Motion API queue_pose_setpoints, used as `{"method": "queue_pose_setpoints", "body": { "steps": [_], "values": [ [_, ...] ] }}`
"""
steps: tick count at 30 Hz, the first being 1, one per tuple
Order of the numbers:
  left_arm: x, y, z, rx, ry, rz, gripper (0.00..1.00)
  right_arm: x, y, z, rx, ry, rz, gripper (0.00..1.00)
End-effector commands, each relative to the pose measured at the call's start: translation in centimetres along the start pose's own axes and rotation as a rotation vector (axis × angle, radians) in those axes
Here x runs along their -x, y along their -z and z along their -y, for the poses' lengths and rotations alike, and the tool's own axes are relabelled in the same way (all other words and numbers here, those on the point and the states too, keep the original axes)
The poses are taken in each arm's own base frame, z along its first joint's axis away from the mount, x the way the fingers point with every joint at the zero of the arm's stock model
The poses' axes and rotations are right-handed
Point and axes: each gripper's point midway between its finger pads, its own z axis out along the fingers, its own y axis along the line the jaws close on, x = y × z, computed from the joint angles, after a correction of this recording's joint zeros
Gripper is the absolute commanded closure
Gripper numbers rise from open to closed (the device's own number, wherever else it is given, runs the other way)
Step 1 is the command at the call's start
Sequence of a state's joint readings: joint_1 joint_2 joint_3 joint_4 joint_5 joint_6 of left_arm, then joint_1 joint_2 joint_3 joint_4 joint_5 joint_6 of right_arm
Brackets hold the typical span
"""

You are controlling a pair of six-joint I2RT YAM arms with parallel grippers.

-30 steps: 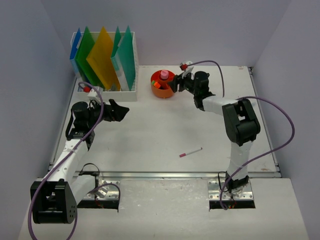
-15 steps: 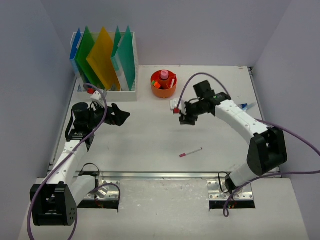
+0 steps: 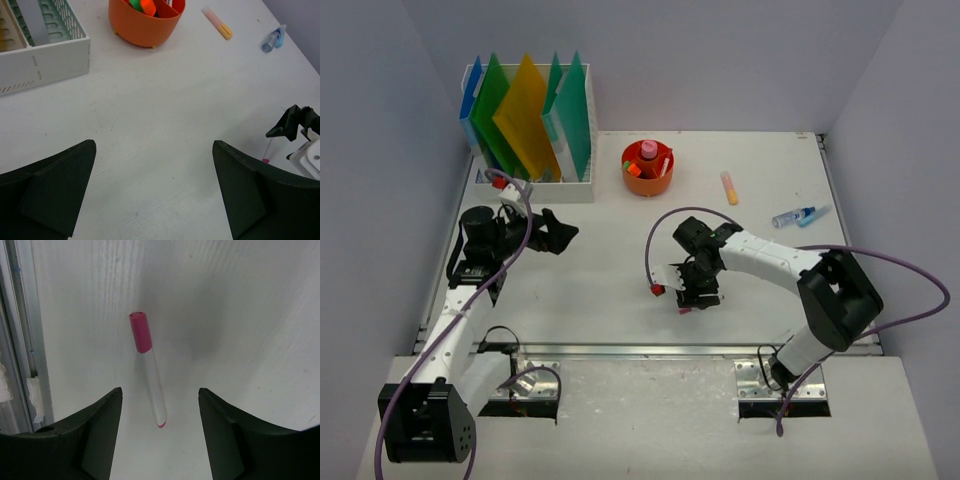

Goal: Organize the desk

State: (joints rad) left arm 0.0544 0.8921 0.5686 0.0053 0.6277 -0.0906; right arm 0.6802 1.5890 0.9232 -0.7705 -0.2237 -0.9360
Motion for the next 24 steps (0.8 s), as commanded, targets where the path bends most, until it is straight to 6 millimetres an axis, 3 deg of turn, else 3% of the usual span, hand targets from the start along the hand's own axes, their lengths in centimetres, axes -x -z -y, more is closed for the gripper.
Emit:
{"method": "queue_pose_setpoints", "body": {
  "steps": [1,5,9,14,17,20,22,24],
  "values": [
    [2.3,0.3,0.4,-0.003,-0.05,0.054,0.0,0.8,0.0,1.9,-0.053,-0.033,-0.036,0.37],
    [2.2,0.3,0.3,0.0,-0.052,0.053,0.0,1.6,-0.6,1.0,-0.019,-0.019,-0.052,0.38],
    [1.9,0.1,-0.7,0.049,-0.045,0.048,0.0,2.1,-2.0,-1.1,0.04,-0.002,-0.087,0.38],
    [2.0,0.3,-1.0,0.07,-0.043,0.051,0.0,2.2,-3.7,-1.8,0.035,0.017,-0.132,0.45],
    [2.0,0.5,-1.0,0.078,-0.044,0.06,0.0,2.0,-5.1,-1.6,0.024,0.002,-0.17,0.56],
    [1.7,0.5,-1.0,0.081,-0.045,0.057,0.0,1.6,-5.5,-0.6,0.004,-0.005,-0.212,0.81],
    [1.7,0.5,-1.2,0.088,-0.047,0.058,0.0,2.4,-4.8,0.3,-0.011,0.004,-0.202,0.97],
    [1.8,0.5,-1.2,0.089,-0.049,0.057,0.0,3.6,-3.1,1.8,-0.027,-0.03,-0.164,1.0]
  ]
}}
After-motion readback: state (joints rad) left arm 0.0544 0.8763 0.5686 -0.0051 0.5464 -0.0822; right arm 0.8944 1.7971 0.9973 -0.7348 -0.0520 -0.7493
